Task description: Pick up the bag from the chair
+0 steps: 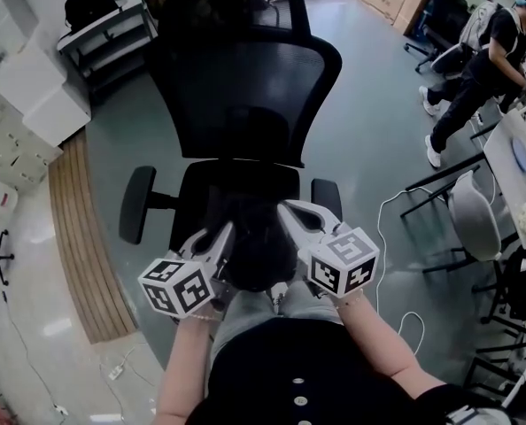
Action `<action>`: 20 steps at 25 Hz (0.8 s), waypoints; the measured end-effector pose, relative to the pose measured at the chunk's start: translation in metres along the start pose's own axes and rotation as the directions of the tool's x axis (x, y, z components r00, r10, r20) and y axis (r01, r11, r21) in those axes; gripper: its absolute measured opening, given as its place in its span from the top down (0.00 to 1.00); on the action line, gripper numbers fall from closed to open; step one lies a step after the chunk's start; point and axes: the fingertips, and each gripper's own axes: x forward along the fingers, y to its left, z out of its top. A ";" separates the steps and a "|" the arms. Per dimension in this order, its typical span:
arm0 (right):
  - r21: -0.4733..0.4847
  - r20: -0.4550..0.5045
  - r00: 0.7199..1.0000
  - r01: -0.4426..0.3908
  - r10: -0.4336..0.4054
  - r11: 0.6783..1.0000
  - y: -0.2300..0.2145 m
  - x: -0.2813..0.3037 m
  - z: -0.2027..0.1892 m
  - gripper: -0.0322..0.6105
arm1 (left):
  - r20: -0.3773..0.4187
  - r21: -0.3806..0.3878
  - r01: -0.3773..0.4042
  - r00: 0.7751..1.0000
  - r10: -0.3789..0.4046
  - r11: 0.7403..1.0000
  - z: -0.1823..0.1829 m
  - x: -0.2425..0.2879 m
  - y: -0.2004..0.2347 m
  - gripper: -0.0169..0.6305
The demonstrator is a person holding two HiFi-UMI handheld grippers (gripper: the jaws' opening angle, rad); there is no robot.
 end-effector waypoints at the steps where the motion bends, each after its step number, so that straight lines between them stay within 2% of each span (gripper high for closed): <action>1: -0.003 0.009 1.000 -0.014 0.014 1.000 0.001 -0.002 0.003 0.95 | 0.008 0.011 0.014 1.000 -0.014 1.000 0.002 0.001 -0.005 0.93; 11: -0.040 0.113 0.992 -0.045 0.049 0.998 0.003 -0.020 0.054 0.95 | 0.059 0.083 0.069 0.996 -0.074 0.994 0.033 0.003 -0.034 0.93; 20: -0.064 0.154 0.987 -0.047 0.056 0.997 0.001 -0.023 0.075 0.95 | 0.113 0.131 0.091 0.988 -0.106 0.987 0.070 0.004 -0.048 0.93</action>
